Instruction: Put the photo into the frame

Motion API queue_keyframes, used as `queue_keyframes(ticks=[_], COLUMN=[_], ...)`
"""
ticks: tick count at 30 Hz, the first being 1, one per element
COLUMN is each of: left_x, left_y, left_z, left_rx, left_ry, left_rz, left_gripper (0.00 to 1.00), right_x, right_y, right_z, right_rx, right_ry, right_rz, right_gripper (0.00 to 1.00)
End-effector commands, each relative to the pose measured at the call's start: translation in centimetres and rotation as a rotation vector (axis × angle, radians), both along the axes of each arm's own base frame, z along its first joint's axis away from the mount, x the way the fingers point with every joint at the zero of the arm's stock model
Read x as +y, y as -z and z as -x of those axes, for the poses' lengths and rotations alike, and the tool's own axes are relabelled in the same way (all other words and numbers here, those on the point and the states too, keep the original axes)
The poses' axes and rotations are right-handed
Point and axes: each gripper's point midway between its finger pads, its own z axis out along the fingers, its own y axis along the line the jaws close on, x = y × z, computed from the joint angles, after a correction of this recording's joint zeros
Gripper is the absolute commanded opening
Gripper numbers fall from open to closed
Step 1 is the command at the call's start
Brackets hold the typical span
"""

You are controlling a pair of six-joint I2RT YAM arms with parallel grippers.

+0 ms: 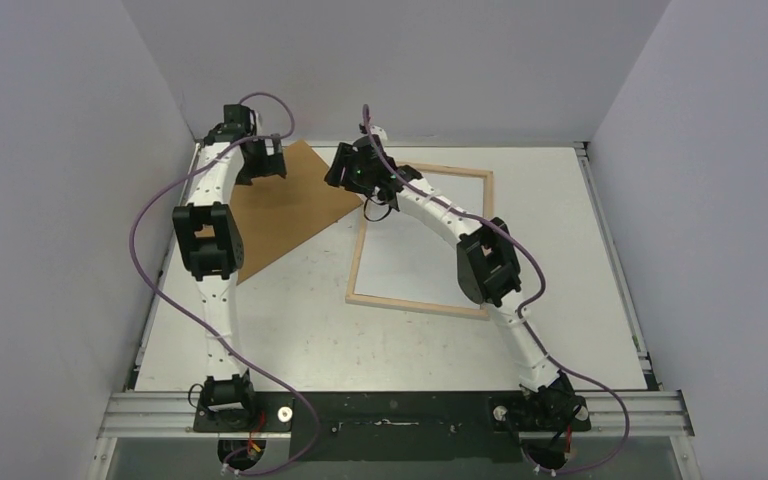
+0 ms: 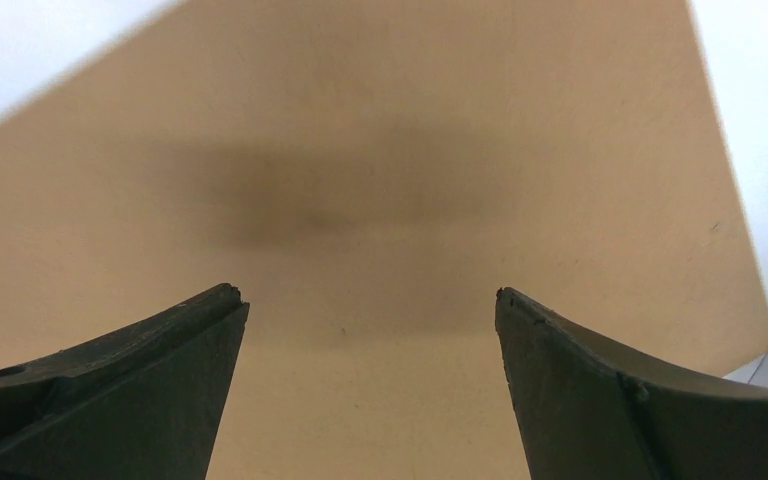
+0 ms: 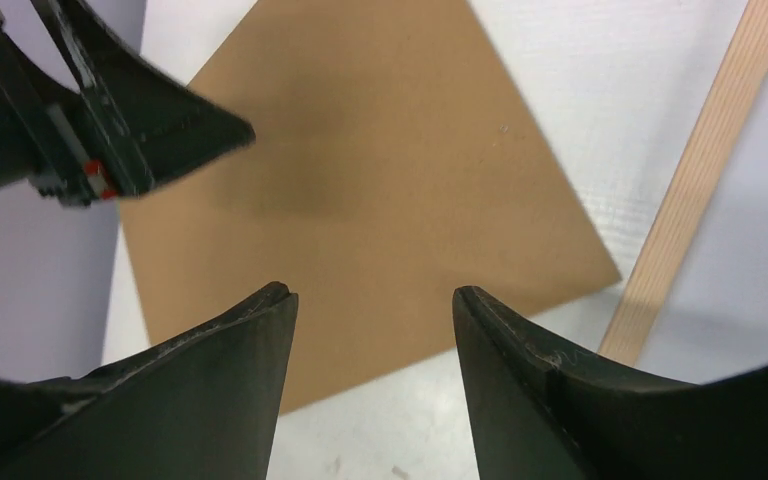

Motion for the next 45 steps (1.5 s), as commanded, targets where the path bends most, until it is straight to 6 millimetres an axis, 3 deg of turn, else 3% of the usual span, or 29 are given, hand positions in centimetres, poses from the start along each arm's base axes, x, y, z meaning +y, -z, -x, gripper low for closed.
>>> queue_keyframes(ticks=[1,11,15,19,25,30,37,45], left_x=[-1.9,-3.4,-3.4,-3.1,-3.4,-3.3,-3.4,-3.3], left_y=[-2.1,1.2,3.4,4.3,4.4,4.2,3.6,3.4], left_z=[0.9,4.6,7.2,9.3,11.5,12.6,13.2,13.1], left_rx=[-0.036,0.045,0.13,0.171,0.194,0.204,0.193,0.196], left_ry=[0.001,-0.007,-0.048,-0.067,-0.059,-0.06,-0.058,-0.077], left_rz=[0.085,0.179,0.184,0.176,0.183,0.178,0.184,0.183], left_gripper=[0.94,0.87,0.84,0.83,0.82,0.81,0.81,0.81], right_x=[0.0,-0.7,-1.7,-2.3,-1.8,-1.4,-0.7,-4.3], right_y=[-0.3,1.5,3.3,5.1,5.1,7.3,8.4,10.3], right_z=[-3.9,-6.4,-6.8,-6.7,-6.2,-5.8,-5.0,-4.4], right_rx=[-0.162,-0.259,-0.231,-0.193,-0.172,-0.118,-0.09,-0.025], right_ry=[0.012,0.035,0.044,0.037,0.006,-0.007,-0.011,0.061], right_rz=[0.066,0.155,0.19,0.2,0.142,0.14,0.15,0.346], right_gripper=[0.59,0.59,0.59,0.6,0.6,0.6,0.6,0.59])
